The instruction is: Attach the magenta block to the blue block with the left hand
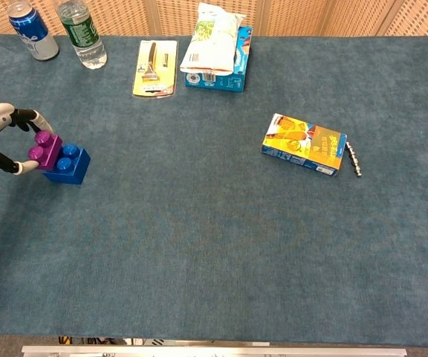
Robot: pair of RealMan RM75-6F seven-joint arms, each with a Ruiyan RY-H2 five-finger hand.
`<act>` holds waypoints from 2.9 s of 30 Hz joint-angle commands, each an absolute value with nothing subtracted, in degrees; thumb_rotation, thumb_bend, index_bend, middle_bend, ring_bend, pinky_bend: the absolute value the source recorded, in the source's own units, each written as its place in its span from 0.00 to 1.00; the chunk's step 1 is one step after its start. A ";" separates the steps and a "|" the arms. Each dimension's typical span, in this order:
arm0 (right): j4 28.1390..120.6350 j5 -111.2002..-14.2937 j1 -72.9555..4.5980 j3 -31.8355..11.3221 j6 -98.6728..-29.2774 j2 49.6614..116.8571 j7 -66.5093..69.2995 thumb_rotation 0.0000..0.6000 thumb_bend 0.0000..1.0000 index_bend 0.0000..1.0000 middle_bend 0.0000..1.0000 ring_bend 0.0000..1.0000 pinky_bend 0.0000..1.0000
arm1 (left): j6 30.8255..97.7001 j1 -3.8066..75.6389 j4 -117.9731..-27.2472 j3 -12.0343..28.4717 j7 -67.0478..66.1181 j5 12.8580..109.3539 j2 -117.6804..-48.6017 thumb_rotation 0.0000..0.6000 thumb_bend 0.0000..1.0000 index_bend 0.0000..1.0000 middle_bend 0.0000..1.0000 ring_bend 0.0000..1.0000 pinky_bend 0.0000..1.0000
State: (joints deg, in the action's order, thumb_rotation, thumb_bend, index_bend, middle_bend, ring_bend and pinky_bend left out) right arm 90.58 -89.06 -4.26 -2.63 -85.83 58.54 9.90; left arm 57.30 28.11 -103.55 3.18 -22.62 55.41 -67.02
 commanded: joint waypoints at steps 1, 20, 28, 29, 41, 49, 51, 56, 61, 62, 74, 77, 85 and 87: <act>90.52 -89.07 -4.21 -2.61 -85.87 58.51 9.99 1.00 0.28 0.51 0.51 0.44 0.47 | 57.24 28.65 -103.01 3.39 -23.00 54.02 -67.35 1.00 0.30 0.31 0.29 0.24 0.18; 90.22 -88.80 -3.96 -2.66 -85.98 58.48 10.24 1.00 0.28 0.50 0.51 0.44 0.47 | 57.41 30.51 -103.05 2.64 -24.90 49.82 -68.08 1.00 0.30 0.31 0.29 0.24 0.18; 90.06 -88.82 -3.84 -2.66 -86.13 58.48 10.49 1.00 0.28 0.51 0.51 0.44 0.47 | 57.43 31.06 -102.38 2.44 -25.07 48.26 -68.76 1.00 0.30 0.31 0.29 0.24 0.18; 90.05 -88.84 -3.83 -2.66 -86.14 58.47 10.50 1.00 0.28 0.51 0.51 0.44 0.47 | 57.49 31.09 -102.37 2.38 -25.13 48.17 -68.84 1.00 0.30 0.31 0.29 0.24 0.18; 90.03 -88.79 -3.81 -2.70 -86.08 58.44 10.54 1.00 0.28 0.51 0.51 0.44 0.47 | 57.98 31.15 -101.91 1.86 -24.75 47.45 -70.15 1.00 0.30 0.30 0.29 0.24 0.18; 89.85 -88.67 -3.65 -2.69 -86.20 58.41 10.70 1.00 0.28 0.50 0.51 0.44 0.47 | 57.77 31.26 -101.34 1.56 -24.39 47.10 -71.11 1.00 0.30 0.30 0.29 0.24 0.18; 89.83 -88.66 -3.60 -2.70 -86.25 58.40 10.71 1.00 0.28 0.50 0.51 0.44 0.47 | 57.68 31.32 -101.31 1.42 -24.45 47.03 -71.19 1.00 0.30 0.30 0.29 0.24 0.18; 89.75 -88.64 -3.52 -2.75 -86.39 58.40 10.74 1.00 0.28 0.51 0.51 0.44 0.47 | 57.80 31.32 -102.23 1.44 -24.04 47.27 -70.56 1.00 0.30 0.20 0.26 0.23 0.18; 89.62 -88.60 -3.58 -2.84 -86.34 58.52 10.75 1.00 0.28 0.51 0.51 0.44 0.47 | 58.88 30.50 -103.42 1.92 -21.55 49.76 -69.68 1.00 0.28 0.00 0.09 0.12 0.18; 89.59 -88.58 -3.59 -2.86 -86.33 58.55 10.75 1.00 0.28 0.51 0.51 0.44 0.47 | 59.16 30.33 -103.53 2.01 -21.14 50.24 -69.62 1.00 0.28 0.00 0.06 0.10 0.18; 89.40 -87.45 -3.69 -3.19 -85.60 58.31 10.51 1.00 0.28 0.50 0.51 0.44 0.47 | 72.14 23.75 -104.13 2.18 -15.81 61.49 -69.67 1.00 0.28 0.06 0.11 0.12 0.18; 89.54 -87.14 -3.84 -3.14 -84.99 58.27 10.01 1.00 0.28 0.51 0.51 0.44 0.47 | 76.62 21.07 -103.45 1.34 -14.65 65.42 -69.67 1.00 0.28 0.12 0.15 0.14 0.18; 90.47 -86.57 -4.49 -3.09 -83.31 58.48 8.50 1.00 0.28 0.50 0.51 0.44 0.47 | 84.72 14.87 -103.43 -1.15 -14.68 71.57 -69.29 1.00 0.28 0.17 0.18 0.15 0.18; 90.66 -86.51 -4.61 -3.11 -83.11 58.57 8.29 1.00 0.28 0.51 0.51 0.44 0.47 | 85.87 13.79 -103.81 -1.40 -14.75 72.26 -69.33 1.00 0.28 0.17 0.18 0.16 0.18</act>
